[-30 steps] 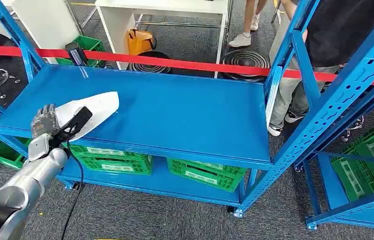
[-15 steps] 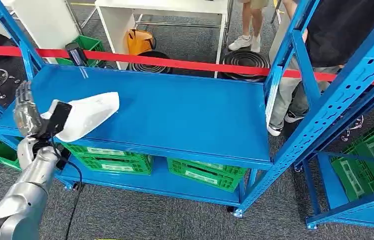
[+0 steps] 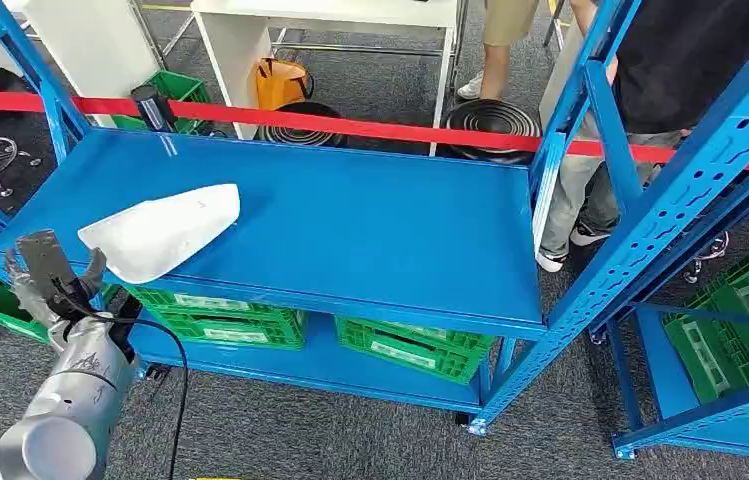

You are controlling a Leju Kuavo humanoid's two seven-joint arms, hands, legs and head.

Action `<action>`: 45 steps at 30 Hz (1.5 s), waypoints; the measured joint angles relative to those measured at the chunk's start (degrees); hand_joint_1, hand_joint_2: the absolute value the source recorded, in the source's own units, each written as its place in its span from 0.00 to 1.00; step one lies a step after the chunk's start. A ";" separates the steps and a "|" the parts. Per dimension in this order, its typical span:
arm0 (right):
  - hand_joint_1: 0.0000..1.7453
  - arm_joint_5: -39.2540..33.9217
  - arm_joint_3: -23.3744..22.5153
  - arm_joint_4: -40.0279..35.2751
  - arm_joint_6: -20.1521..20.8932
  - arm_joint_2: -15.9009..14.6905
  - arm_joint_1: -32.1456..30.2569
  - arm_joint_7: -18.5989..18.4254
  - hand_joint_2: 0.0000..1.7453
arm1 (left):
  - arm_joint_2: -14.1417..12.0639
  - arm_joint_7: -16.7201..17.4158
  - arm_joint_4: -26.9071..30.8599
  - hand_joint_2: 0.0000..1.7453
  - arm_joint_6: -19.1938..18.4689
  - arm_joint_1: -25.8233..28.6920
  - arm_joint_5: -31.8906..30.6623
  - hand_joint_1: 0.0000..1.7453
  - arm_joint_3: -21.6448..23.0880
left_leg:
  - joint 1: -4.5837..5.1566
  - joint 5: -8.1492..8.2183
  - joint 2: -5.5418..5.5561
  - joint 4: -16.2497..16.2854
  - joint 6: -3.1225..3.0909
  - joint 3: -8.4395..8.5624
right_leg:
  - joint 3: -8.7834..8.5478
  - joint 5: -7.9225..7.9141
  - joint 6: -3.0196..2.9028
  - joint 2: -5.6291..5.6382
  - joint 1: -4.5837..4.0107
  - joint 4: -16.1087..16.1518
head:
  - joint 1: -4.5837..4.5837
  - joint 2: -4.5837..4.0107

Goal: Take the parts from the cabinet and place them on the table.

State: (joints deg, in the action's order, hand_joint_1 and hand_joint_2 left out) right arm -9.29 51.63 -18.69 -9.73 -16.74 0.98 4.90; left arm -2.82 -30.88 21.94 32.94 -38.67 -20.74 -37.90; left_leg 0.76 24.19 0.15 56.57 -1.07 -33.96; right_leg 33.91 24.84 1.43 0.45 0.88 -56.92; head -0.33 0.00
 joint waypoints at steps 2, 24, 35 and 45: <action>0.00 -0.13 0.04 0.00 0.00 0.00 -0.06 0.04 0.00 | 0.24 0.07 -0.42 1.00 -0.02 -0.25 0.20 0.00 -0.59 | 0.00 0.00 0.00 0.00 0.00 0.00 | 0.00 0.00 0.00 0.01 0.00 0.00 | 0.02 0.00; 0.00 -2.27 2.58 0.00 0.11 -0.79 -0.19 1.22 0.00 | 0.57 1.38 -1.92 1.00 -21.05 -1.31 7.70 0.00 8.74 | 0.00 0.00 0.01 0.01 0.00 0.00 | -0.02 0.00 0.00 0.00 0.00 0.00 | 0.02 0.00; 0.00 -4.11 4.44 0.00 0.13 -1.31 -0.23 1.38 0.00 | -0.18 1.84 -0.89 1.00 -14.58 -1.54 14.40 0.00 15.28 | 0.00 0.00 0.00 0.01 0.00 0.01 | -0.01 0.00 0.00 0.00 0.00 0.00 | 0.00 0.00; 0.00 -5.18 5.46 -0.09 -0.17 -1.42 -0.25 1.33 0.00 | -0.31 1.18 -0.72 1.00 -8.01 -1.58 16.94 0.00 18.08 | 0.00 0.00 -0.01 0.01 0.00 0.02 | -0.01 0.00 0.00 0.01 0.00 0.00 | 0.02 0.00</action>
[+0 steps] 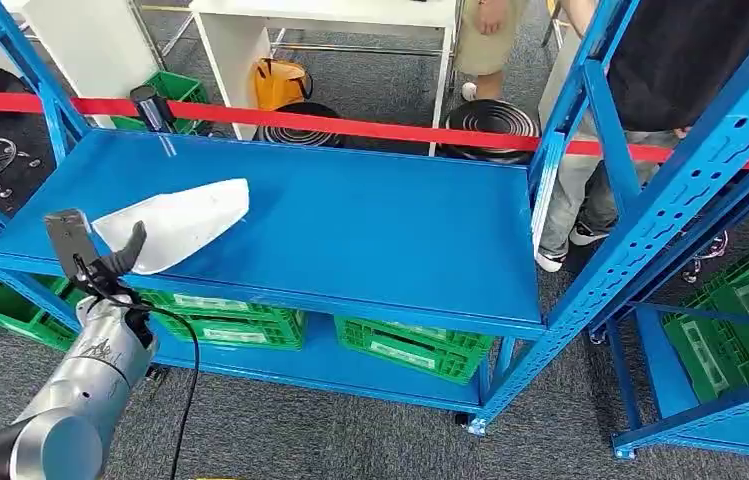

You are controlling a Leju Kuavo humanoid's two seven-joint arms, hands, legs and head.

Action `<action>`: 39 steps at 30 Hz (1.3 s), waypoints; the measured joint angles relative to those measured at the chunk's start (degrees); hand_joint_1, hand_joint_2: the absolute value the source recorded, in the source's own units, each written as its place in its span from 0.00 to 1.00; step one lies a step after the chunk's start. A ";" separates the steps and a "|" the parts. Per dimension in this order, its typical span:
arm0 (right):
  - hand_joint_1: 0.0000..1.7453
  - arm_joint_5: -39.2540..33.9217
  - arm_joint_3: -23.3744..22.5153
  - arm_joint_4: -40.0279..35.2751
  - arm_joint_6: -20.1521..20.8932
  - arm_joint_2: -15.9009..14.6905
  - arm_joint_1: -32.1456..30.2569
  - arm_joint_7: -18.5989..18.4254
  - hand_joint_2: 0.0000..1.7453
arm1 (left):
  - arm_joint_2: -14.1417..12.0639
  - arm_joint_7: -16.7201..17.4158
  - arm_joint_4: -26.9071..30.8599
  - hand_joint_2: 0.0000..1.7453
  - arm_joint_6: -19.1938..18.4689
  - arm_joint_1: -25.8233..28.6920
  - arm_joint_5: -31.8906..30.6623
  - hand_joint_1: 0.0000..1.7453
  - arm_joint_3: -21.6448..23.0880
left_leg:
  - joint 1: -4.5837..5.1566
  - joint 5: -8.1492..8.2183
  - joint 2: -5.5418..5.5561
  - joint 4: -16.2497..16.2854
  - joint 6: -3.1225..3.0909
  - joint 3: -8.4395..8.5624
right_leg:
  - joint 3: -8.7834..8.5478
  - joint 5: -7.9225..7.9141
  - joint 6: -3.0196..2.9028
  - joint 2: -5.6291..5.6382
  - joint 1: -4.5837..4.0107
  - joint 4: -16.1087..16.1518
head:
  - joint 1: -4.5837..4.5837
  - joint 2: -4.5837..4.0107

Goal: Take the parts from the cabinet and place them on the table.

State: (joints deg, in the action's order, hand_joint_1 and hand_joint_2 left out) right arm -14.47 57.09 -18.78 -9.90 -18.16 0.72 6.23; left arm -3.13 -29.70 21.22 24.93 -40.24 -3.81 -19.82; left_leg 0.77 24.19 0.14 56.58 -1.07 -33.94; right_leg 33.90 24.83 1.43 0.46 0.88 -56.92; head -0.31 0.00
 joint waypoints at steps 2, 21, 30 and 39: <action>0.00 -0.46 0.20 -0.15 -0.24 -0.09 0.01 -0.02 0.00 | 0.00 0.07 0.00 1.00 0.99 0.00 1.56 0.00 0.22 | 0.00 0.00 0.02 0.00 0.00 -0.01 | 0.00 0.00 0.00 -0.01 0.00 0.00 | 0.00 0.00; 0.00 -4.42 2.73 -0.70 -1.90 -0.39 -0.37 -0.35 0.00 | -0.20 12.52 -1.59 1.00 -0.39 -0.21 12.92 0.00 3.52 | 0.00 0.00 0.00 0.00 0.00 -0.01 | 0.00 0.00 0.00 -0.01 0.00 0.00 | 0.00 0.00; 0.00 -5.12 3.63 -0.94 -2.62 -0.44 -0.36 -0.44 0.00 | -0.68 11.47 -1.75 1.00 -6.64 0.63 12.88 0.00 7.41 | 0.00 -0.06 0.32 0.00 -0.02 -0.10 | 0.03 0.02 0.02 -0.25 -0.01 0.01 | 0.00 0.00; 0.00 -5.66 4.35 -1.20 -2.69 -0.44 -0.32 -0.44 0.00 | -0.96 10.69 -1.75 1.00 -6.75 0.88 14.36 0.00 9.73 | -0.01 -0.22 0.65 0.00 0.02 -0.17 | 0.01 0.01 0.01 -0.54 0.00 0.01 | 0.00 0.00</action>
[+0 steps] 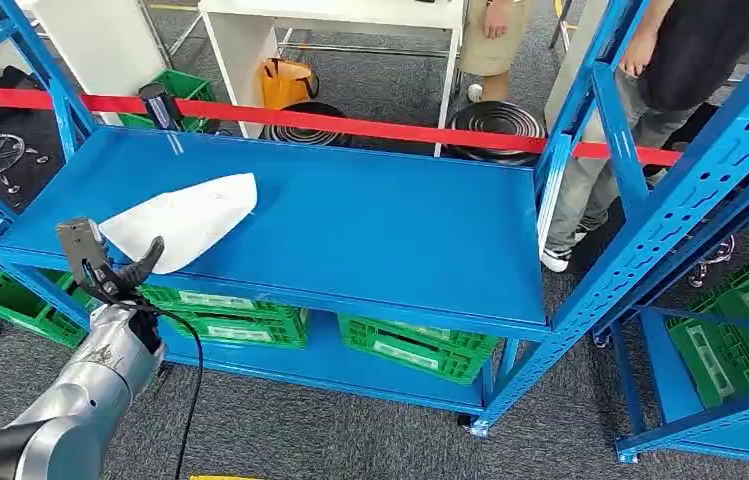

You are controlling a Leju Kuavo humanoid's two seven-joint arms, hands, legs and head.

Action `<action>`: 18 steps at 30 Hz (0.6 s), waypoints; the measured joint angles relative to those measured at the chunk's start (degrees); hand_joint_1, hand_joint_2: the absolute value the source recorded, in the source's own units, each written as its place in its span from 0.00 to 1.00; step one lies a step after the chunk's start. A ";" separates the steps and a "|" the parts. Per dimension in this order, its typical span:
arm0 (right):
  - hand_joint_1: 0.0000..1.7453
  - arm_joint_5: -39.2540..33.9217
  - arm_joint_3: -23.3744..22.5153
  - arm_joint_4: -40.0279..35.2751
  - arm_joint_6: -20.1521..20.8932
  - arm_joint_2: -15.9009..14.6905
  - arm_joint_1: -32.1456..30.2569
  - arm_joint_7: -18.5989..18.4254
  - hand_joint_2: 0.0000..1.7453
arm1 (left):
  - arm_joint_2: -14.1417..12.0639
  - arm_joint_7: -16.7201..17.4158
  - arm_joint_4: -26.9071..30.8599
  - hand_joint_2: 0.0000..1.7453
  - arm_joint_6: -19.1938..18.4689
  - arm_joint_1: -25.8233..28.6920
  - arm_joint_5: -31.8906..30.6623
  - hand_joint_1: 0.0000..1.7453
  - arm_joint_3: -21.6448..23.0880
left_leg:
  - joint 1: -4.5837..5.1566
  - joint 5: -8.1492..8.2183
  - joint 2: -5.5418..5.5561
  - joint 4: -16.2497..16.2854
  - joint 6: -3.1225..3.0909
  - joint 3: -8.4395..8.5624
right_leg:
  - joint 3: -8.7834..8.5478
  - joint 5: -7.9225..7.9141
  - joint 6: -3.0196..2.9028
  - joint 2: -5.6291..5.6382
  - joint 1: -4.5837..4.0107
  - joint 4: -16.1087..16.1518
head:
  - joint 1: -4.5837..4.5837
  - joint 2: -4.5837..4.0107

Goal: Take the parts from the cabinet and place them on the table.

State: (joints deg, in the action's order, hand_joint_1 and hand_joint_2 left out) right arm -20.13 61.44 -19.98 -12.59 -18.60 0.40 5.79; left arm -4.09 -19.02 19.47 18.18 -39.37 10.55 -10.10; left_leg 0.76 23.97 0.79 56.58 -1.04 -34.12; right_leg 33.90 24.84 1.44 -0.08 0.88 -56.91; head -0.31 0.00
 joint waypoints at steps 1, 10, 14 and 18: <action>0.00 -0.11 0.11 0.00 0.00 0.00 0.00 0.00 0.00 | -0.05 0.13 0.00 1.00 -0.02 -0.02 0.49 0.55 0.00 | 0.00 0.00 0.00 0.00 0.00 0.01 | -0.01 0.00 0.00 0.00 0.00 0.00 | 0.00 0.00; 0.00 -0.68 0.79 -0.02 -0.07 0.00 0.00 0.02 0.00 | -0.44 2.45 0.00 1.00 0.29 -0.01 4.41 1.00 -0.02 | 0.00 -0.05 0.20 0.00 0.01 0.00 | -0.02 0.00 -0.01 -0.16 -0.01 0.00 | 0.00 0.00; 0.00 -0.94 1.23 -0.02 -0.33 0.00 0.01 0.09 0.00 | -0.66 3.28 0.00 1.00 0.20 0.12 6.96 1.00 -0.09 | 0.00 -0.08 0.24 0.00 0.02 -0.01 | -0.03 0.00 -0.01 -0.22 -0.01 0.00 | -0.02 0.00; 0.00 -0.98 1.51 -0.07 -0.37 -0.07 0.04 0.09 0.00 | -0.83 3.56 0.00 1.00 -0.55 0.08 8.14 1.00 -0.09 | 0.00 -0.09 0.21 0.00 0.01 0.00 | -0.05 -0.01 -0.01 -0.21 0.00 0.00 | 0.00 0.00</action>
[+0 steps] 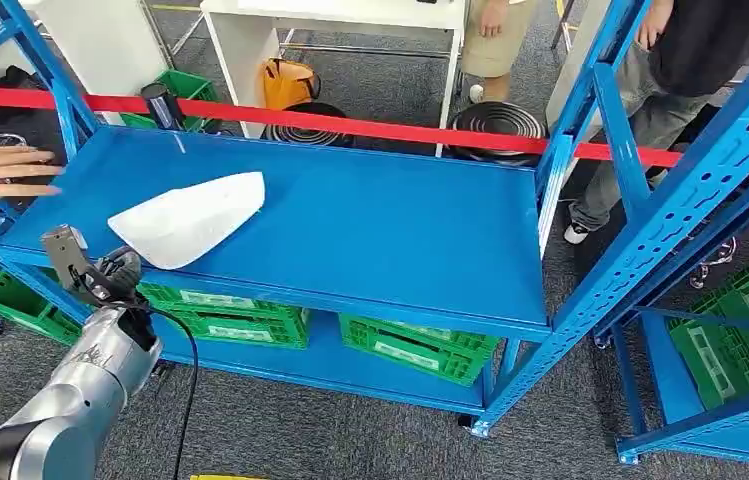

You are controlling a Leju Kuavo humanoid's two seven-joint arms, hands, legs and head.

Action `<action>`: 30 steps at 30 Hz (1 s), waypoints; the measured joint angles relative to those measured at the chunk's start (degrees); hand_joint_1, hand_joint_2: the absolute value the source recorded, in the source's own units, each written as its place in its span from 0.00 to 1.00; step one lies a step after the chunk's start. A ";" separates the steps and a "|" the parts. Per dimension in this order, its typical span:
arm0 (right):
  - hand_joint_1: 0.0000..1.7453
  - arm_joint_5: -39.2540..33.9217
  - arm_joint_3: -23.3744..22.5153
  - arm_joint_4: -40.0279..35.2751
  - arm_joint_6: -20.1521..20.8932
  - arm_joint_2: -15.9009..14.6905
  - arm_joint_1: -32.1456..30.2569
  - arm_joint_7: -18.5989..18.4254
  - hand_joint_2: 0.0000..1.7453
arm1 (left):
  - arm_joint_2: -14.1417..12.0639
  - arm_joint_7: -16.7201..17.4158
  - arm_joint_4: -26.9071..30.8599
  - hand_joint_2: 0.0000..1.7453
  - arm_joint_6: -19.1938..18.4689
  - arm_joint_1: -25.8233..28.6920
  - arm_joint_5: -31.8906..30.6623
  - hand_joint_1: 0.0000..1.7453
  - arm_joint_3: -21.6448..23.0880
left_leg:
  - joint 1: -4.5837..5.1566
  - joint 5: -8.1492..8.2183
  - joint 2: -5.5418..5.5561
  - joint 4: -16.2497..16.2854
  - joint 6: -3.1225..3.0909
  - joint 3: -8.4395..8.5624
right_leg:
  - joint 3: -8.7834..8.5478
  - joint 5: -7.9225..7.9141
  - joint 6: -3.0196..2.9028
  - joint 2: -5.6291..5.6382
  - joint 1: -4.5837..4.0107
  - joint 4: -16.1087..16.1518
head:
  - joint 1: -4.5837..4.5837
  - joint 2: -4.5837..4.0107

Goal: Take the parts from the cabinet and place them on the table.

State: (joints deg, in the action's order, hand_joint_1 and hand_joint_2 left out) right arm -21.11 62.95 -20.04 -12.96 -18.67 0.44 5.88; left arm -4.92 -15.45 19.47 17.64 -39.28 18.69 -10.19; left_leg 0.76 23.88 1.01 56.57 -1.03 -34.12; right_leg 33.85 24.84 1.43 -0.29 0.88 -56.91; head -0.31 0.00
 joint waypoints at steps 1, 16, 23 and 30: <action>0.00 0.00 0.04 -0.06 0.00 -0.04 0.00 0.00 0.00 | 0.02 0.15 0.00 1.00 -0.26 0.00 0.22 1.00 0.02 | 0.00 0.00 -0.03 0.00 0.00 0.00 | 0.00 0.00 0.00 0.03 0.00 0.00 | 0.00 0.00; 0.00 -0.35 0.81 -0.26 0.00 -0.33 -0.06 0.00 0.00 | 0.00 0.31 0.00 1.00 -0.50 0.00 1.66 1.00 0.04 | 0.00 0.06 -0.29 0.00 0.03 0.01 | 0.09 -0.10 -0.14 0.19 -0.02 0.00 | 0.00 0.00; 0.00 -0.35 1.00 -0.39 0.00 -0.44 -0.06 0.00 0.00 | 0.00 0.31 0.00 1.00 -0.50 0.00 1.66 1.00 0.04 | 0.00 0.06 -0.29 0.00 0.04 0.01 | 0.09 -0.10 -0.14 0.21 -0.02 0.00 | 0.00 0.00; 0.00 -0.65 1.11 -0.46 -0.17 -0.50 -0.07 0.04 0.00 | 0.00 0.09 0.00 1.00 -0.15 0.00 1.90 0.66 0.15 | 0.00 0.06 -0.29 0.00 0.03 0.00 | 0.09 -0.09 -0.14 0.21 -0.01 0.00 | 0.00 0.00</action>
State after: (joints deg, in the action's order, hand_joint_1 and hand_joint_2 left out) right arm -21.77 64.06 -20.50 -13.13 -19.17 0.37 5.92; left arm -4.92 -15.36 19.47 17.48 -39.28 20.59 -10.03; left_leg 0.76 23.94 0.71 56.57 -1.00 -34.12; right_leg 33.94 24.74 1.29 -0.08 0.86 -56.91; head -0.31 0.00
